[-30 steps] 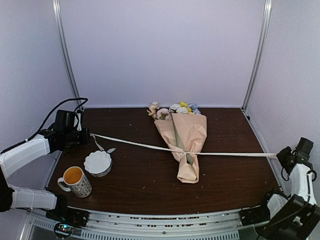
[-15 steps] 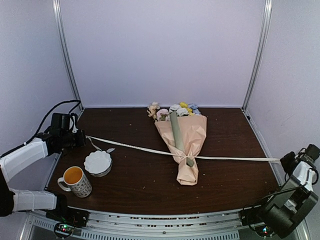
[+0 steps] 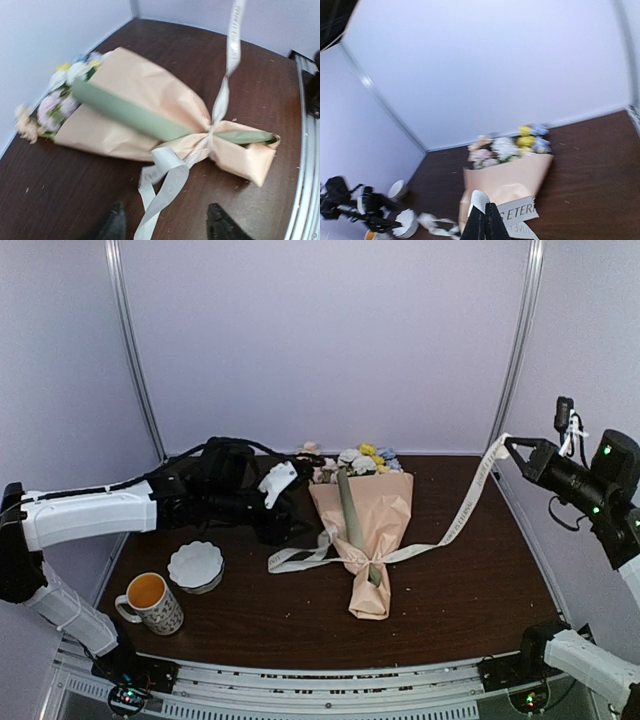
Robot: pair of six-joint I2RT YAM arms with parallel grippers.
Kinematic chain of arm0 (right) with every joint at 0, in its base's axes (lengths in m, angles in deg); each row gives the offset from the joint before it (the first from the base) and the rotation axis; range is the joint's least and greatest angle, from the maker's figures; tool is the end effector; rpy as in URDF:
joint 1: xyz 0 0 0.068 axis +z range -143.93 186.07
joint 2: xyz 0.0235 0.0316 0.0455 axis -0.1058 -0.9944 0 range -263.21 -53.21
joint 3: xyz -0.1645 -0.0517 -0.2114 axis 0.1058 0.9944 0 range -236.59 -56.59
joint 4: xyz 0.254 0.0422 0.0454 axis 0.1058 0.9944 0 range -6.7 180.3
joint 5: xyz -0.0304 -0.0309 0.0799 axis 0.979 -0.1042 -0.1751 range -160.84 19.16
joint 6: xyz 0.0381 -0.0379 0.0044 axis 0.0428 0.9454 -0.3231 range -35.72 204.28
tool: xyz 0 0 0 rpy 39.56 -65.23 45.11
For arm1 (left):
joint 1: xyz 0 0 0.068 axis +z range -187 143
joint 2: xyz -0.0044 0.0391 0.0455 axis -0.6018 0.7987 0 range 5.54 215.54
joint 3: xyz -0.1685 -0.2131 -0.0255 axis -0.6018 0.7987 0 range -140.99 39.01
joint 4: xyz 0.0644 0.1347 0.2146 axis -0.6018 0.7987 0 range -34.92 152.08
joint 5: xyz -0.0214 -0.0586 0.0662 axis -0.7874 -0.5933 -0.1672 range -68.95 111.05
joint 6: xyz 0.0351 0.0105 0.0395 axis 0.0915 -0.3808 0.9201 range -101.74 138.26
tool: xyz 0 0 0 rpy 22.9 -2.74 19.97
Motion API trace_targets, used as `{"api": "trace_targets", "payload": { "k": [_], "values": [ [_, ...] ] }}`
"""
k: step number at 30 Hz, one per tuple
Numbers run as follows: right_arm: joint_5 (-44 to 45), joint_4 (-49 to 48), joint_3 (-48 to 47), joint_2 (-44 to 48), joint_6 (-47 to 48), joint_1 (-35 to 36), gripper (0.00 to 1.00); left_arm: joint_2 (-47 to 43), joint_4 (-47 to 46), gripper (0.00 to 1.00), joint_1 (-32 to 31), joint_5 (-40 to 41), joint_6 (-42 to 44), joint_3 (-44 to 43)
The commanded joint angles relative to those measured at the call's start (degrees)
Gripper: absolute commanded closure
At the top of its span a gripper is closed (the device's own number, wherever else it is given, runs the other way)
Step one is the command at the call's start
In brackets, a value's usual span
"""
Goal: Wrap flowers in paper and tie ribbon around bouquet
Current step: Tie the ribbon around the folded bouquet, then pass from the right arm to the left
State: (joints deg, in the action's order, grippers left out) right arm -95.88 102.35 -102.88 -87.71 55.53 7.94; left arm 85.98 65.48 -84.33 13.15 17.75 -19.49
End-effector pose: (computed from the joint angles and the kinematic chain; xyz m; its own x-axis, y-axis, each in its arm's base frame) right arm 0.1349 0.0194 0.3584 -0.3268 0.4254 -0.8439 -0.3329 0.7839 0.5241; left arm 0.2120 -0.2372 0.2796 -0.3698 0.3881 -0.8442 0.8037 0.5894 -0.0811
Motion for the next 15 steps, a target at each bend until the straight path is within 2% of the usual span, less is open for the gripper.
{"api": "trace_targets", "payload": {
  "k": [1, 4, 7, 12, 15],
  "values": [
    [5.79, -4.64, -13.7, -7.94, 2.64, 20.7, 1.0, 4.3, 6.33, 0.31, -4.15, -12.96, 14.65, -13.52],
    [7.27, -3.99, -24.16, -16.99, 8.19, 34.94, 1.0, 6.95, 6.2, 0.15, -4.78, -19.17, 15.65, -21.67],
    [9.31, -0.52, -34.35, -25.2, 12.82, 43.48, 1.0, 8.7, 3.95, 0.05, -5.4, -23.67, 14.58, -27.88],
    [7.59, -0.19, -42.7, -32.62, 14.5, 48.0, 1.0, 9.51, -5.56, 0.02, -5.67, -27.86, 9.36, -29.54],
    [6.33, -1.22, -43.67, -34.46, 14.08, 48.38, 1.0, 11.81, -6.67, 0.02, -6.45, -28.89, 8.28, -31.4]
  ]
}}
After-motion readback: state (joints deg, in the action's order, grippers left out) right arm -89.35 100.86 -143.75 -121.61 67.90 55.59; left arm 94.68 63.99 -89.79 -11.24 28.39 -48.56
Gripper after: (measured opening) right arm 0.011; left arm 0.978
